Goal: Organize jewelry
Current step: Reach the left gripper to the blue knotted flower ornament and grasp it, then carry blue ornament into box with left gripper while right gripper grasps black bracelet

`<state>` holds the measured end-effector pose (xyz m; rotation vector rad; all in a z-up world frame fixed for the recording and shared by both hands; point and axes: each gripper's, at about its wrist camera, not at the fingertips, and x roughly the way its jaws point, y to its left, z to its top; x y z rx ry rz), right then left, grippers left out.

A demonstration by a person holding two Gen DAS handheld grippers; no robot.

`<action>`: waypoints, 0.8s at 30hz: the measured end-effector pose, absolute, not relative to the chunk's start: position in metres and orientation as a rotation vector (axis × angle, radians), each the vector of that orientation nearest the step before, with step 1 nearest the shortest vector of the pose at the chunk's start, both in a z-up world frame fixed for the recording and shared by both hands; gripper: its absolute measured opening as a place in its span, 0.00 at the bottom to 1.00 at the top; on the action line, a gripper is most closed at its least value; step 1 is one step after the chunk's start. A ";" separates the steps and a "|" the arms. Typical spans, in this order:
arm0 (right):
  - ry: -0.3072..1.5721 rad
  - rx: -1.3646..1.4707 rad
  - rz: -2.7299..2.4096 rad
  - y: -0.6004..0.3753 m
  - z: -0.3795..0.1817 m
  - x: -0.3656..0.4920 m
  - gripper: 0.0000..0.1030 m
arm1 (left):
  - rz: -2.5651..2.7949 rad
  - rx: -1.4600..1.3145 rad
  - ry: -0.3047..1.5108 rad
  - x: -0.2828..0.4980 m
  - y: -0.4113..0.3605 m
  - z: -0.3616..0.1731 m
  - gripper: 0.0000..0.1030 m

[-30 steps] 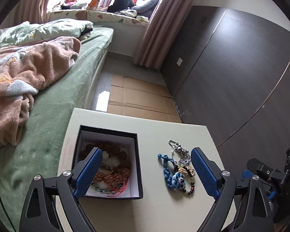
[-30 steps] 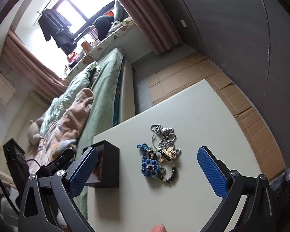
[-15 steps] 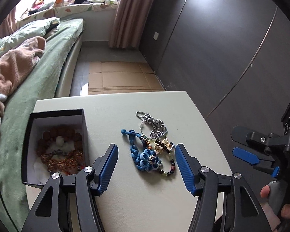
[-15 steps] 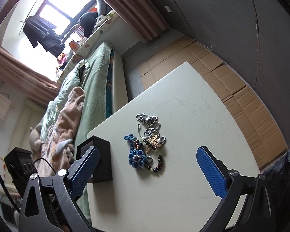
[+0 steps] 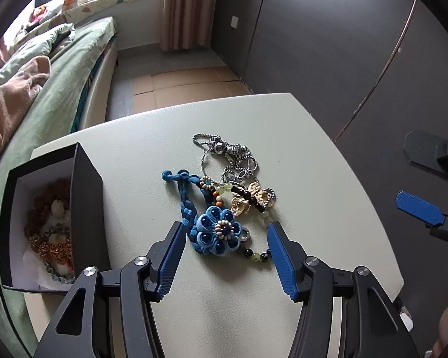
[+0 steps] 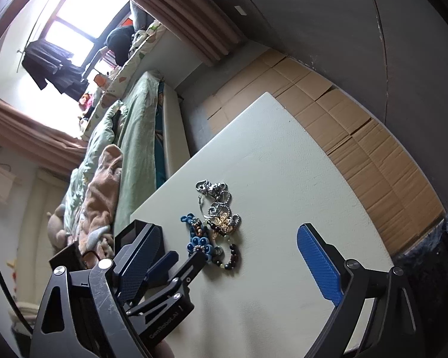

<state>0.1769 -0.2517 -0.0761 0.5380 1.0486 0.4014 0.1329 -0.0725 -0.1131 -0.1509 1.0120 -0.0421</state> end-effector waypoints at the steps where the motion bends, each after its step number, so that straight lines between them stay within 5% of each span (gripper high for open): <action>1: 1.047 0.533 0.399 -0.252 -0.076 0.177 0.92 | -0.036 -0.144 1.017 0.134 -0.073 -0.116 0.56; 6: 1.055 0.519 0.395 -0.253 -0.076 0.180 0.92 | -0.028 -0.127 1.058 0.140 -0.074 -0.129 0.56; 9: 1.060 0.513 0.397 -0.252 -0.077 0.180 0.92 | -0.020 -0.117 1.070 0.145 -0.075 -0.134 0.36; 13: 1.067 0.478 0.400 -0.245 -0.079 0.181 0.91 | -0.042 -0.171 1.048 0.143 -0.069 -0.132 0.31; 24: 1.157 0.391 0.428 -0.218 -0.104 0.187 0.51 | -0.057 -0.298 0.930 0.123 -0.042 -0.095 0.29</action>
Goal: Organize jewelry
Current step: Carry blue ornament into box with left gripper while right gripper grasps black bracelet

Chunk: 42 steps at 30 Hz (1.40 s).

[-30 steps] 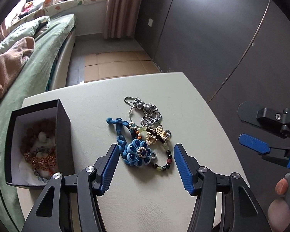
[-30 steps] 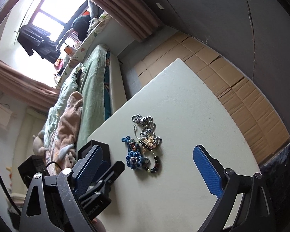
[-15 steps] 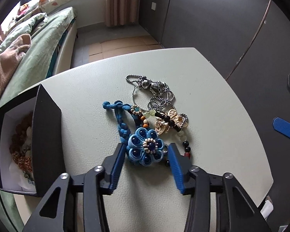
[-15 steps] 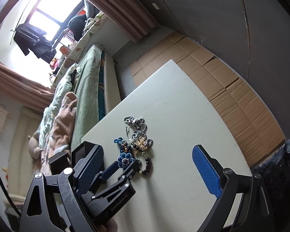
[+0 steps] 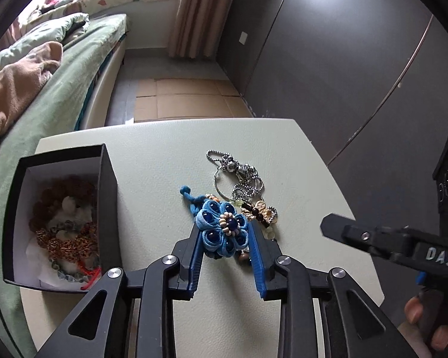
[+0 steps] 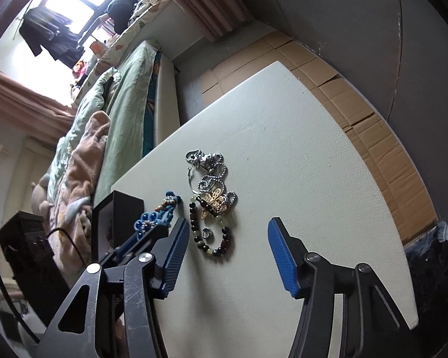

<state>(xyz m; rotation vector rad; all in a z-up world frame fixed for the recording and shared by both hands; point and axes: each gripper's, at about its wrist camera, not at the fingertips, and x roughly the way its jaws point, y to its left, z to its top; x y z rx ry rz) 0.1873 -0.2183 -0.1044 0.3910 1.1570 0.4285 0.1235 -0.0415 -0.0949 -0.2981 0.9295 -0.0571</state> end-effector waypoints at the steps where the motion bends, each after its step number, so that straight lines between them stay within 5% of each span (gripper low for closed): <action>1: 1.164 0.377 0.432 -0.214 -0.107 0.187 0.49 | -0.057 -0.306 0.921 0.122 -0.039 -0.092 0.29; 12: 1.212 0.233 0.410 -0.180 -0.130 0.198 0.32 | -0.034 -0.404 0.840 0.101 -0.002 -0.070 0.28; 26: 1.171 -0.016 0.355 -0.143 -0.135 0.193 0.27 | -0.013 -0.469 0.752 0.076 0.032 -0.045 0.28; 31: 1.134 -0.173 0.306 -0.132 -0.134 0.184 0.10 | 0.024 -0.488 0.738 0.071 0.047 -0.043 0.28; 39: 1.160 0.099 0.475 -0.159 -0.114 0.177 0.09 | 0.103 -0.520 0.710 0.064 0.075 -0.040 0.29; 42: 1.109 0.176 0.532 -0.167 -0.100 0.172 0.09 | 0.104 -0.579 0.730 0.065 0.086 -0.043 0.40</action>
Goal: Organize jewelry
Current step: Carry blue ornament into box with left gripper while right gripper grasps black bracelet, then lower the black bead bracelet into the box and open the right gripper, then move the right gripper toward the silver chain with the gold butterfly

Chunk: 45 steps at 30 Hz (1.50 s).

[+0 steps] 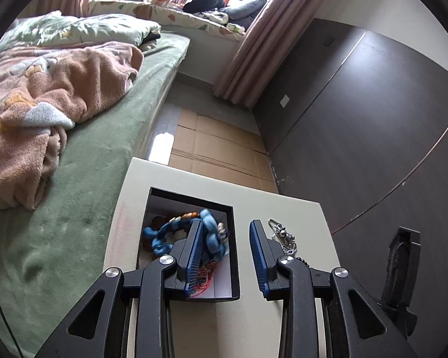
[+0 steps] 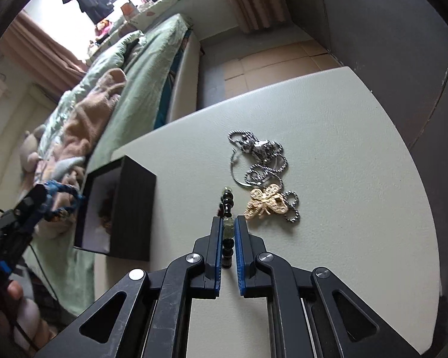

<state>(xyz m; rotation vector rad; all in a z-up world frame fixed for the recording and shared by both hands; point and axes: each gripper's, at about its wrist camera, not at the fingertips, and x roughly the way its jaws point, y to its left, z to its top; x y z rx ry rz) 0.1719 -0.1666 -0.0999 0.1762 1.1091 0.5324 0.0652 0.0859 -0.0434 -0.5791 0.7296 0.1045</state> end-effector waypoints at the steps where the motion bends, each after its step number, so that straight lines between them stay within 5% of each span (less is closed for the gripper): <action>1: 1.091 0.197 0.551 -0.169 -0.096 0.171 0.09 | 0.115 -0.594 0.739 0.065 0.089 -0.045 0.48; 3: 1.062 0.242 0.586 -0.171 -0.087 0.168 0.09 | 0.127 -0.614 0.735 0.063 0.094 -0.047 0.78; 4: 1.048 0.260 0.602 -0.170 -0.085 0.166 0.09 | 0.133 -0.622 0.724 0.062 0.097 -0.046 0.79; 22: 0.858 0.442 0.894 -0.094 -0.043 0.149 0.09 | 0.225 -0.634 0.702 0.053 0.122 -0.046 0.80; 26: 0.873 0.445 0.904 -0.076 -0.049 0.149 0.09 | 0.242 -0.661 0.717 0.053 0.130 -0.051 0.94; 33: 0.877 0.406 0.920 -0.044 -0.056 0.151 0.10 | 0.281 -0.689 0.707 0.050 0.144 -0.055 0.95; 35: 0.912 0.398 0.935 -0.040 -0.061 0.154 0.27 | 0.278 -0.682 0.706 0.052 0.143 -0.056 1.00; 36: 0.931 0.399 0.924 -0.040 -0.064 0.156 0.51 | 0.276 -0.677 0.703 0.052 0.143 -0.056 1.00; 37: 0.929 0.403 0.897 -0.044 -0.066 0.156 0.64 | 0.276 -0.668 0.699 0.052 0.141 -0.055 1.00; 45: 0.911 0.430 0.840 -0.082 -0.058 0.161 0.66 | 0.250 -0.598 0.679 0.055 0.127 -0.048 1.00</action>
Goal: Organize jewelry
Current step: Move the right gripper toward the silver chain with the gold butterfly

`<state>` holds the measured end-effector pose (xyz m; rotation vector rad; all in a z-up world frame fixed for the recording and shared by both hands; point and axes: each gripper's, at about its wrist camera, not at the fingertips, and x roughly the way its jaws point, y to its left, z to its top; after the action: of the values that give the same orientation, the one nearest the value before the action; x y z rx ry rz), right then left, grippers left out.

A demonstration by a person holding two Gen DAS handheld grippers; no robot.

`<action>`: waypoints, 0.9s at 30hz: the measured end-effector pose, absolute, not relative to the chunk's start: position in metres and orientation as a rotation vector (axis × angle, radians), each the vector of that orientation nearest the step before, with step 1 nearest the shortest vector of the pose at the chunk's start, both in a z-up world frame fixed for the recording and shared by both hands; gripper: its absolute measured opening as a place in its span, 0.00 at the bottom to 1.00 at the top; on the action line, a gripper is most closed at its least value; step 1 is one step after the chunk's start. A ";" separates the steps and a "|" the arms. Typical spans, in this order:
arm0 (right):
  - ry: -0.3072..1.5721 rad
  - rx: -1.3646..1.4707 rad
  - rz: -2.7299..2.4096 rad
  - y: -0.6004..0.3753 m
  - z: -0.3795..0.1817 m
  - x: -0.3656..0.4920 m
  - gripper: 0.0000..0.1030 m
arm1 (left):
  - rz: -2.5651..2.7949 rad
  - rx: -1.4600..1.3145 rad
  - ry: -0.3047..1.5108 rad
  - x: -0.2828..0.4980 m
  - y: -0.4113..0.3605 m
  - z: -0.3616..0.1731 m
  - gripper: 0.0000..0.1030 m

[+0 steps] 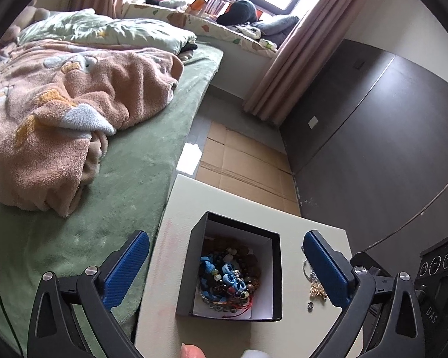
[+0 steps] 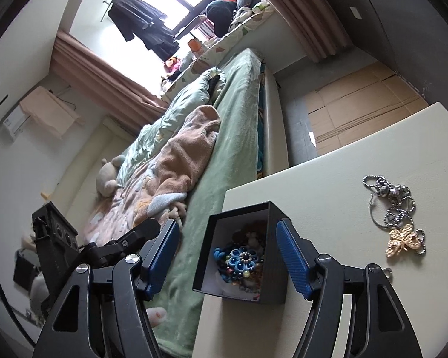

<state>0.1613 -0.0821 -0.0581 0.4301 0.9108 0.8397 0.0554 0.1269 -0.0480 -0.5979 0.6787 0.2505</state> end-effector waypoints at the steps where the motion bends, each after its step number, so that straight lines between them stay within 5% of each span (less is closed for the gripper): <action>1: 0.911 0.431 0.833 -0.088 -0.057 0.161 0.66 | 0.248 -0.589 0.678 0.056 0.125 -0.047 1.00; 27: 1.051 0.421 0.430 -0.224 -0.077 0.173 0.66 | 0.050 -0.374 0.804 0.083 0.012 -0.048 1.00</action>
<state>0.1727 -0.2244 -0.0767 0.4208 1.0514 0.4301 0.0827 0.0120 -0.0483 -0.3740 0.8043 0.0502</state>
